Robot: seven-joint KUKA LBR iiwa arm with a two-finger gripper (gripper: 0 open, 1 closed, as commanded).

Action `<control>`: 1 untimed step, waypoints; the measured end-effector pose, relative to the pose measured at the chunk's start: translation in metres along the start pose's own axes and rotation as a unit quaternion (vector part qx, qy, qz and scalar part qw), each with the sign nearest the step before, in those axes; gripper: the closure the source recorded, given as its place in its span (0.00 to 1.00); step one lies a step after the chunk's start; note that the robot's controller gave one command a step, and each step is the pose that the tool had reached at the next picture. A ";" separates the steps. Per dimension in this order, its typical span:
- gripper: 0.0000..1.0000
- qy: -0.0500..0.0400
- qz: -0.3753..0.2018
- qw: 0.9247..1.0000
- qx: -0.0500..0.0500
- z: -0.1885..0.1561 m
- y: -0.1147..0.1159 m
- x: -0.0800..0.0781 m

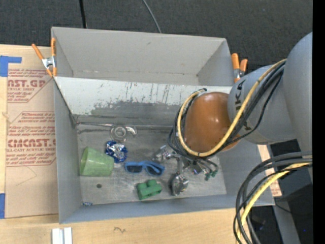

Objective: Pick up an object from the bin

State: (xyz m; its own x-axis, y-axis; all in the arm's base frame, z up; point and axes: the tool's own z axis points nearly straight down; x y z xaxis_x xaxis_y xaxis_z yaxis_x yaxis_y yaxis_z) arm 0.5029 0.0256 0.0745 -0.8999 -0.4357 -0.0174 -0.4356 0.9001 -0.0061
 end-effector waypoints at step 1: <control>0.00 0.013 0.174 0.985 -0.002 0.003 0.004 -0.039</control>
Offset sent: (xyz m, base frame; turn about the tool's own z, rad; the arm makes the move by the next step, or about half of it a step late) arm 0.0331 0.0204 -0.0045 0.3503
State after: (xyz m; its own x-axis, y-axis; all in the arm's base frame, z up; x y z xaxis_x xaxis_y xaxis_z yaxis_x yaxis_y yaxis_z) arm 0.5361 0.0458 0.0725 -0.9948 -0.1012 0.0069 -0.1012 0.9949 -0.0012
